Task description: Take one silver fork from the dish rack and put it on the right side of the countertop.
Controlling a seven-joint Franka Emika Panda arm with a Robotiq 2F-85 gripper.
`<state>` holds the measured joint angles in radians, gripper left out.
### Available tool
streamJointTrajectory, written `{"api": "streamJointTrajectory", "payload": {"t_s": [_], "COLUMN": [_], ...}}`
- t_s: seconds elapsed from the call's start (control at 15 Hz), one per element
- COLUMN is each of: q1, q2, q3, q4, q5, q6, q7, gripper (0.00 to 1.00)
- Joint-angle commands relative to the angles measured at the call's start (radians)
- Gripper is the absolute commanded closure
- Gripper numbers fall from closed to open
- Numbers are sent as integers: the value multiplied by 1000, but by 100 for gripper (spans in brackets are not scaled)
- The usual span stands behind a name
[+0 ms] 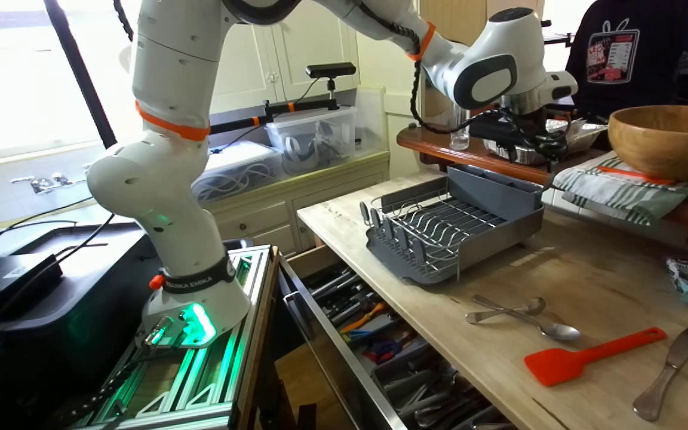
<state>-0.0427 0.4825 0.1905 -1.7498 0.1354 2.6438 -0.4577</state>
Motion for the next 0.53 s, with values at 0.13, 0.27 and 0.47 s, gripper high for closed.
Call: {"api": "streamJointTrajectory", "payload": {"t_s": [0.13,0.27,0.47], "q1": [-13,-14,-14], "q2": [53,62,70], "q3": [22,23,23], "q4": [47,53,62], "q5": [-4,-6,-8], "q6": [7,7,7], "q7": [-18,-17,-16], "gripper": [0,0,0]}}
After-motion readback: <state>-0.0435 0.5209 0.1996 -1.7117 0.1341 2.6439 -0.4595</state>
